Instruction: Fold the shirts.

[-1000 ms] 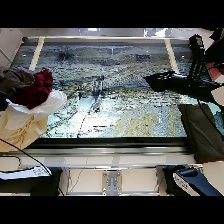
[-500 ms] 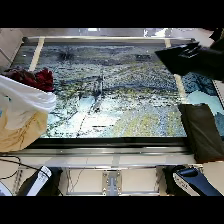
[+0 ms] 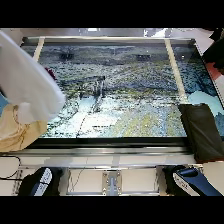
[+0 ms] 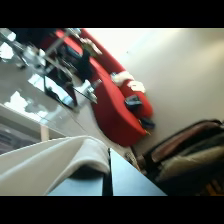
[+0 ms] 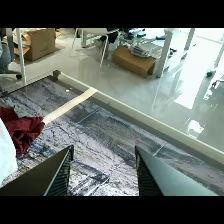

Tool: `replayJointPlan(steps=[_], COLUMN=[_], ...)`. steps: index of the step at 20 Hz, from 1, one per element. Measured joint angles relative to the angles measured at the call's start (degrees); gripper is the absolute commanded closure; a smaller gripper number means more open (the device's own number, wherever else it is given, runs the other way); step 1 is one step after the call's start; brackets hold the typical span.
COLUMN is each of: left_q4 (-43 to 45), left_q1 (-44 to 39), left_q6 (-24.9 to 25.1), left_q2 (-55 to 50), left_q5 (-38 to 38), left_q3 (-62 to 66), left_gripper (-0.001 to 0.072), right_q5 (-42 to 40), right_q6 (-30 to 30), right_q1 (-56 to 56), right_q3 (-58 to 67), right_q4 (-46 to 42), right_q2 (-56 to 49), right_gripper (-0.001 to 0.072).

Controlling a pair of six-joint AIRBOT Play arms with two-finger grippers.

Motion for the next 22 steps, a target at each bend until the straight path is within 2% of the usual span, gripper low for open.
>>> replayJointPlan(steps=[4,7,11,12,13,14,19,22], left_q4=[-1.31,-1.66,-1.7,-1.75,-2.08,-2.64,-8.57,-5.9], left_q1=[-17.57,-29.42,-38.64,-39.71,-40.5,-40.87,-35.58,-27.02], left_q6=[4.44,7.04,8.31,8.5,8.59,8.68,10.62,11.72], left_q2=[-6.64,-15.32,-28.5,-31.47,-34.42,-36.96,-41.79,-41.53], left_q5=[-0.28,0.66,2.36,2.64,2.99,3.23,5.81,3.65], left_q3=[0.0,0.0,0.0,0.0,0.0,0.0,0.0,0.0], left_gripper=[0.0697,0.0697,0.0684,0.0573,0.0336,0.0193,0.0191,0.0192], right_q5=[0.87,3.15,9.53,11.41,12.83,14.01,17.68,21.16], right_q6=[-0.02,-0.02,0.0,0.0,0.0,0.0,0.0,0.11], right_q1=[0.0,0.0,0.0,0.0,0.0,0.0,0.0,0.0], right_q3=[2.29,2.82,3.02,2.89,2.64,2.27,0.85,0.63], right_q4=[-3.89,-7.02,-10.6,-11.39,-12.2,-12.63,-16.57,-21.11], right_q2=[-0.02,-0.26,-1.01,-1.33,-1.7,-2.12,-6.73,-11.54], right_gripper=[0.0259,0.0259,0.026,0.0259,0.026,0.026,0.026,0.026])
